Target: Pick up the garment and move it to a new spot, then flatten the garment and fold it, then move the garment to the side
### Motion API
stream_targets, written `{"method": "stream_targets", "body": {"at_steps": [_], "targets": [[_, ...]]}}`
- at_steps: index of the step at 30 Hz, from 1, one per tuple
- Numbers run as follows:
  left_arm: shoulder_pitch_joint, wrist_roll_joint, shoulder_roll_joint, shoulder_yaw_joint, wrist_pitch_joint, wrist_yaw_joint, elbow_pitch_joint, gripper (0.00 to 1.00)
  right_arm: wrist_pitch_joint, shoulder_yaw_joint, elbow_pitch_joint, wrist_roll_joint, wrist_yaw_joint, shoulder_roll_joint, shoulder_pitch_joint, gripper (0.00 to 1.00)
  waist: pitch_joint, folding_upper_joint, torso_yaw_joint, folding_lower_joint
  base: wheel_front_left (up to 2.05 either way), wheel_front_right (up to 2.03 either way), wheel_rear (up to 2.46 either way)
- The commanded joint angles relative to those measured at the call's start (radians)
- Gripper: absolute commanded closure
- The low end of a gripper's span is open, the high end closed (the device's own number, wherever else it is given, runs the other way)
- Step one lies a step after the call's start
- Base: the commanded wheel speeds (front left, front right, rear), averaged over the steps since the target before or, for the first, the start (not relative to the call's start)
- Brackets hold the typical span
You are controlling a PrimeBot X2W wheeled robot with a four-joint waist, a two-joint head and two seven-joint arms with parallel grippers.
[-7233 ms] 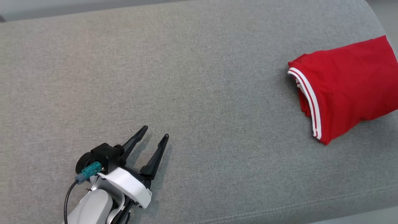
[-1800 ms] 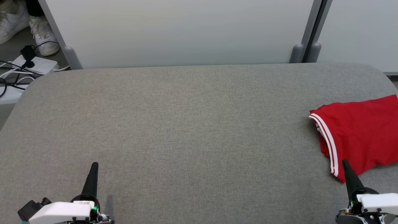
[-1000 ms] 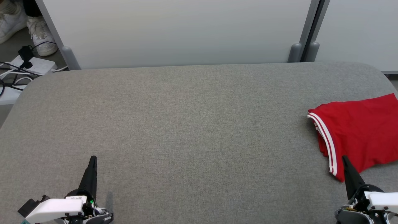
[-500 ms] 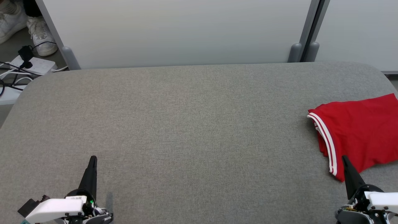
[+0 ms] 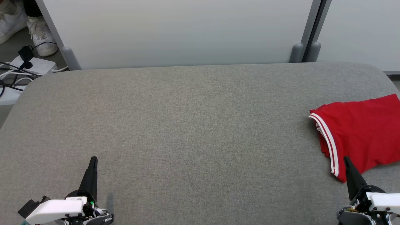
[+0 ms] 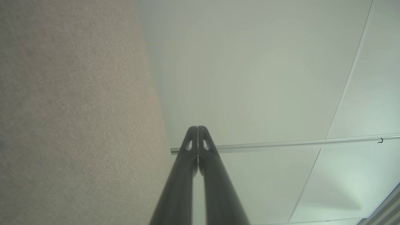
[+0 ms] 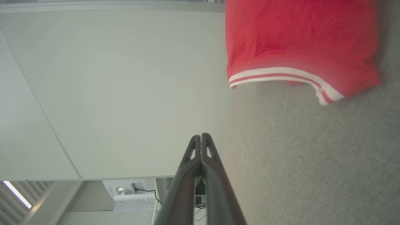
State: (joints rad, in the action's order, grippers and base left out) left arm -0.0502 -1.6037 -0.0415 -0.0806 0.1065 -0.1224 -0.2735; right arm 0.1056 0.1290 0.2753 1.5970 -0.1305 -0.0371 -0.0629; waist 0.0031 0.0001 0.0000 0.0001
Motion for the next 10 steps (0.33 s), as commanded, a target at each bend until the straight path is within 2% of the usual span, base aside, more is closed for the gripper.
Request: {"method": "stream_targets", "body": {"at_steps": [1,10], "targets": [[-0.058,-0.005,-0.009,-0.033,0.007,-0.008,0.028,1.00,0.008,-0.015,-0.030,0.012,0.000,-0.013,-0.045,1.00,0.000,-0.0001,0.000,0.0000,0.00,0.00,0.00],[-0.058,-0.005,-0.009,-0.033,0.007,-0.008,0.028,1.00,0.008,-0.015,-0.030,0.012,0.000,-0.013,-0.045,1.00,0.000,-0.0001,0.000,0.0000,0.00,0.00,0.00]]}}
